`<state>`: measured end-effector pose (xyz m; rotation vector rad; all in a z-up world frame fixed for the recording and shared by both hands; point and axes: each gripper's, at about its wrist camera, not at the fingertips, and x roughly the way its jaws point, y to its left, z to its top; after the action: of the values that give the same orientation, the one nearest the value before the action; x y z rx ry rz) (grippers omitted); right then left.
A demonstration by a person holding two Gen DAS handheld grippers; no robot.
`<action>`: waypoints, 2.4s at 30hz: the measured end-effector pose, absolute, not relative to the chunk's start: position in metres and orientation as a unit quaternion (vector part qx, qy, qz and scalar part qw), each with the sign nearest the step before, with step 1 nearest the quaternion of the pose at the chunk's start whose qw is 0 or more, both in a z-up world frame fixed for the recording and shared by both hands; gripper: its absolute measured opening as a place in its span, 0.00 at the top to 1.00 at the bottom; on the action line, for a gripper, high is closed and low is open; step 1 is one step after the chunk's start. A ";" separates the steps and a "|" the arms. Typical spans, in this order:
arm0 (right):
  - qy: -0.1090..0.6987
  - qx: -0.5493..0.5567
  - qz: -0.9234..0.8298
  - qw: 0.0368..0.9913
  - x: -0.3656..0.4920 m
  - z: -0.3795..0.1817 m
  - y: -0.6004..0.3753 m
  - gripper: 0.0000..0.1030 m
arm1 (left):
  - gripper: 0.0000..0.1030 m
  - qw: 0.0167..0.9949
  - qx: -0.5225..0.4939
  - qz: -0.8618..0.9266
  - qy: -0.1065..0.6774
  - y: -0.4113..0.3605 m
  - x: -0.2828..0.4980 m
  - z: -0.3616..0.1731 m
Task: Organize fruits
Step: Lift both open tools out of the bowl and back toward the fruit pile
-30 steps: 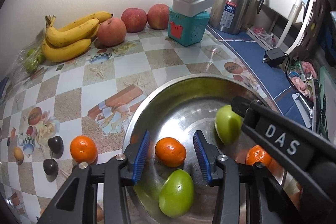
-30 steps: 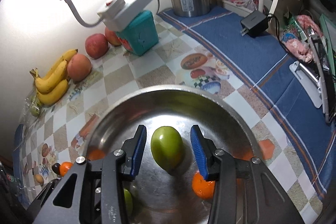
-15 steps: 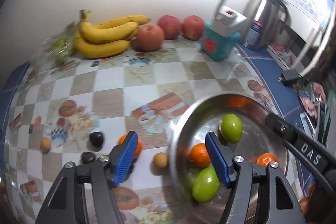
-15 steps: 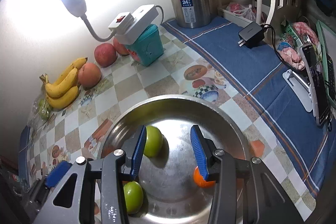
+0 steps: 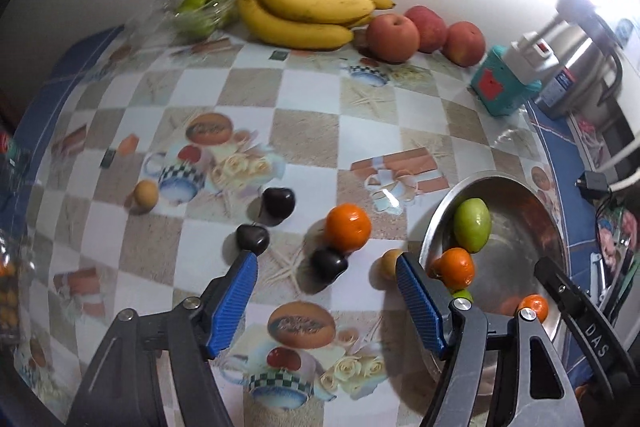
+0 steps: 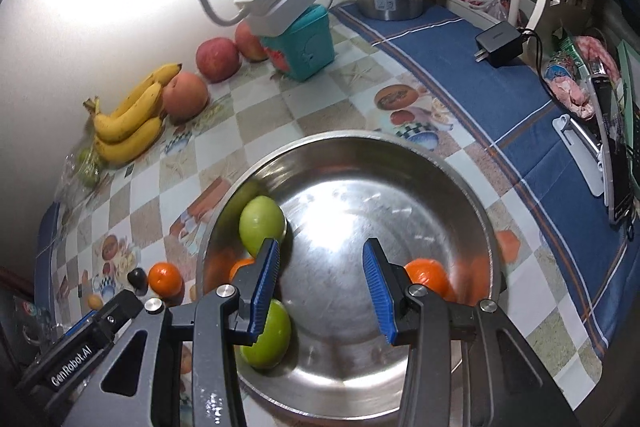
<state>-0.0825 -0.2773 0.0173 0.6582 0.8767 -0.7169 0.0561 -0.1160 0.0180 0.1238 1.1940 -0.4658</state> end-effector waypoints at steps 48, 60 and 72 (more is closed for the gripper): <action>0.467 0.258 -0.325 0.781 -0.062 -0.007 -0.260 0.05 | 0.00 0.793 0.084 -0.157 0.583 -0.106 0.062 -0.009; 0.446 0.251 -0.316 0.799 -0.062 -0.001 -0.257 0.05 | 0.00 0.805 0.083 -0.156 0.566 -0.101 0.065 -0.004; 0.430 0.259 -0.285 0.817 -0.057 0.001 -0.251 0.05 | 0.00 0.822 0.057 -0.119 0.554 -0.060 0.094 0.004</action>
<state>-0.0567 -0.2506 0.0007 0.5521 0.9161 -0.6086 0.0940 -0.0601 0.0038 0.1222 1.1785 -0.2532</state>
